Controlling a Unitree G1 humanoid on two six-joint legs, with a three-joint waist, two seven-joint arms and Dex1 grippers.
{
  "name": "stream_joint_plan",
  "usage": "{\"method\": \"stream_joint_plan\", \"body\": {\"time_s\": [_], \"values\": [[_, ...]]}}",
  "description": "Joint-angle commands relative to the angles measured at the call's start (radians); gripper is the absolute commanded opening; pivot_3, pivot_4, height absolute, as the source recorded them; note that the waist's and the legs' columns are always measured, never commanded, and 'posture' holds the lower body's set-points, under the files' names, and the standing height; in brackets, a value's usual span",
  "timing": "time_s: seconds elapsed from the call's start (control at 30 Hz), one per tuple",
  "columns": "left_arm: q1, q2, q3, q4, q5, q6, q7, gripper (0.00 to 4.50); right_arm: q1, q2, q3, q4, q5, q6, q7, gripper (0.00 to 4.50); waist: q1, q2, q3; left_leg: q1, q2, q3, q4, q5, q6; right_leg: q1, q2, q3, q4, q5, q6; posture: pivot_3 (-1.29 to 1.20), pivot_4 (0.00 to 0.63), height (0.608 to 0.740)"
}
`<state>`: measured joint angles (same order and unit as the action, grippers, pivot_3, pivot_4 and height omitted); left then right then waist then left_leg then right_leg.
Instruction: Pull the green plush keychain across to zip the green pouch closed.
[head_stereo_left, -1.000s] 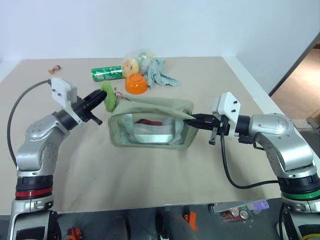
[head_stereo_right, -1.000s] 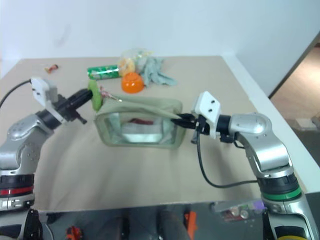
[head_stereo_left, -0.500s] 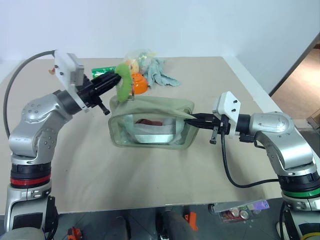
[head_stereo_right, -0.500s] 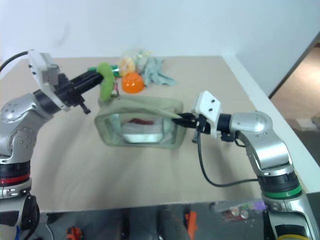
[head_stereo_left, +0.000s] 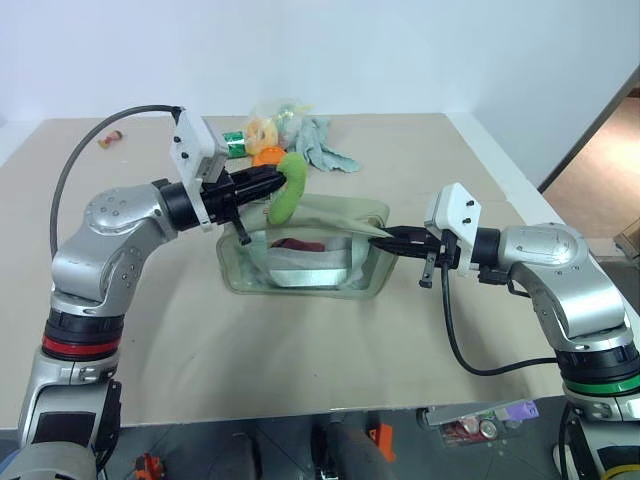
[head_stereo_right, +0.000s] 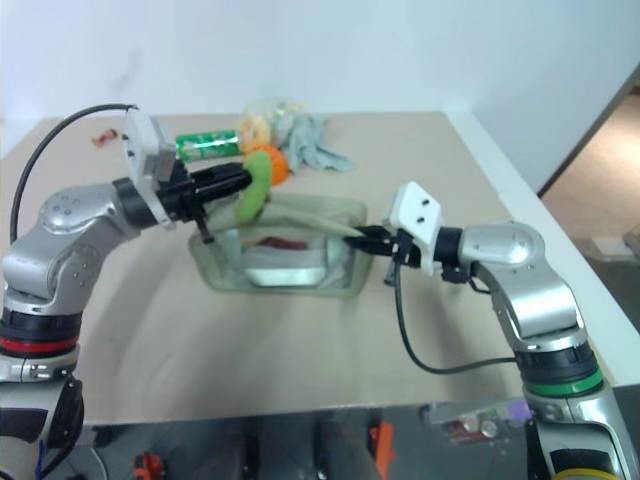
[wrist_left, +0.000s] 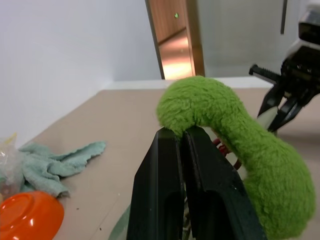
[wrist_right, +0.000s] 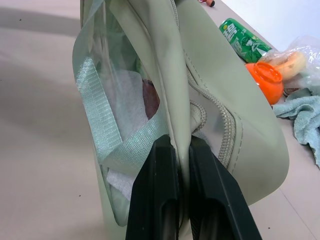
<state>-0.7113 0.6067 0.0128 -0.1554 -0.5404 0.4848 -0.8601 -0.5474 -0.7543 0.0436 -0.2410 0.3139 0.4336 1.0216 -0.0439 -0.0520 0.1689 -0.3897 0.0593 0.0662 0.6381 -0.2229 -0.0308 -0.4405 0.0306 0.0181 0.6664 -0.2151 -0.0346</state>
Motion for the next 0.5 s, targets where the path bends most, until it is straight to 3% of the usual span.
{"method": "stream_joint_plan", "body": {"time_s": [0.03, 0.4, 0.5], "values": [[-0.049, 0.035, 0.003, -0.008, -0.01, 0.028, -0.05, 0.7, 0.005, -0.005, 0.017, -0.006, -0.01, -0.002, 0.003, 0.0, 0.0, 0.0, 0.0, 0.0, 0.0, 0.0, 0.0, 0.0, 0.0, 0.0, 0.0, 0.0, 0.0, 0.0, 0.0, 0.0, 0.15, 0.74], [-0.114, 0.142, 0.052, 0.024, -0.018, 0.056, -0.143, 4.44, -0.001, -0.001, 0.027, 0.005, -0.015, -0.014, 0.007, 0.0, -0.002, 0.0, 0.0, 0.0, 0.0, 0.0, 0.0, 0.0, 0.0, 0.0, 0.001, 0.0, 0.0, 0.0, 0.0, 0.0, 0.15, 0.74], [-0.09, 0.194, 0.105, 0.007, -0.049, 0.086, -0.152, 4.48, -0.001, -0.006, 0.027, 0.008, -0.015, -0.018, 0.009, 0.0, -0.002, 0.0, 0.0, 0.0, 0.001, 0.0, 0.0, 0.0, 0.0, 0.0, 0.001, 0.0, 0.0, 0.0, 0.0, 0.0, 0.15, 0.74]]}}
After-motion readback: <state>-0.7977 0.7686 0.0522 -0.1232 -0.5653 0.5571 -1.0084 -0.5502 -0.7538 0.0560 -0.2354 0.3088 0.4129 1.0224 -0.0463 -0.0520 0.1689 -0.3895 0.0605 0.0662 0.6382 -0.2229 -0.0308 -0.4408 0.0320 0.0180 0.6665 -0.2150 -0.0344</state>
